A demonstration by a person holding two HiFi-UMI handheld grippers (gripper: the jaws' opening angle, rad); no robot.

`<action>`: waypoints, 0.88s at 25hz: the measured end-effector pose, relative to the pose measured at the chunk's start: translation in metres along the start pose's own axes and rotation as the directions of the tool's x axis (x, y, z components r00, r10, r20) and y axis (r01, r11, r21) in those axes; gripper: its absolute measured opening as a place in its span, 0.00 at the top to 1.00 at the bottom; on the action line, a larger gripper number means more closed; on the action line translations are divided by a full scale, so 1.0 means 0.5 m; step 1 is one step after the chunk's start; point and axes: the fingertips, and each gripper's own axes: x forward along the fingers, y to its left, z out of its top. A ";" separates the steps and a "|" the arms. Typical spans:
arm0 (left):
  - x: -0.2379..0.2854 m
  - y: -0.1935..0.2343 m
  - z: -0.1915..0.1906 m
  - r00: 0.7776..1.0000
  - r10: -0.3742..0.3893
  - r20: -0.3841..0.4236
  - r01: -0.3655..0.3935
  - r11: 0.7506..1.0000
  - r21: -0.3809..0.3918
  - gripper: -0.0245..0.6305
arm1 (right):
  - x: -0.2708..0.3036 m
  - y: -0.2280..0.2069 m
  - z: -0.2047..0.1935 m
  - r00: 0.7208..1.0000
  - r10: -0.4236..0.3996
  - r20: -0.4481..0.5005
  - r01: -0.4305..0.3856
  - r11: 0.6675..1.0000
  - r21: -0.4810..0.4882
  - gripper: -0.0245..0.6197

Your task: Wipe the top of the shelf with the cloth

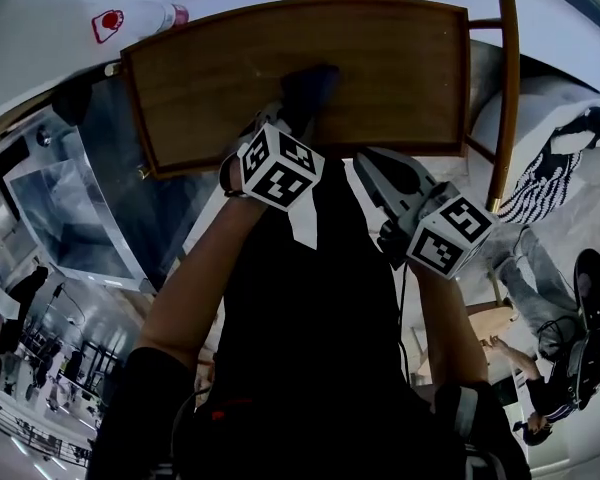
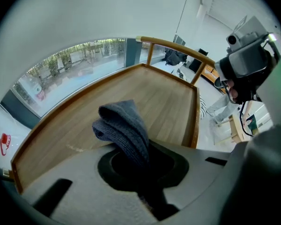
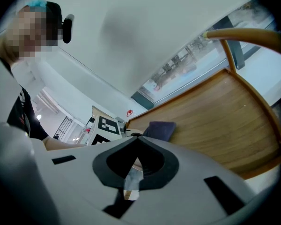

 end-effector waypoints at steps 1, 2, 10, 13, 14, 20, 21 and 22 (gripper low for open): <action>0.005 -0.006 0.007 1.000 -0.005 0.001 0.005 1.000 0.003 0.89 | -0.006 -0.006 0.001 1.000 -0.003 0.004 0.003 1.000 0.003 0.95; 0.009 -0.012 0.015 1.000 -0.011 0.002 0.011 1.000 0.006 0.89 | -0.013 -0.011 0.003 1.000 -0.007 0.008 0.007 1.000 0.006 0.95; 0.042 -0.069 0.072 0.998 -0.060 0.010 0.059 0.997 0.051 0.89 | -0.064 -0.047 0.008 0.998 -0.036 0.049 0.035 0.999 0.034 0.95; 0.054 -0.091 0.091 0.997 -0.074 0.008 0.073 0.994 0.077 0.89 | -0.080 -0.058 0.010 0.997 -0.046 0.067 0.043 0.998 0.045 0.95; 0.057 -0.098 0.097 0.997 -0.077 0.008 0.076 0.994 0.083 0.89 | -0.086 -0.062 0.011 0.996 -0.048 0.072 0.044 0.998 0.048 0.95; 0.078 -0.140 0.135 0.994 -0.105 0.003 0.103 0.986 0.131 0.89 | -0.123 -0.086 0.014 0.992 -0.071 0.102 0.064 0.995 0.072 0.95; 0.082 -0.147 0.141 0.994 -0.109 0.002 0.107 0.984 0.139 0.89 | -0.130 -0.090 0.014 0.991 -0.074 0.107 0.066 0.995 0.076 0.95; 0.086 -0.155 0.146 0.994 -0.113 0.002 0.111 0.983 0.146 0.89 | -0.136 -0.095 0.014 0.991 -0.077 0.113 0.069 0.995 0.079 0.95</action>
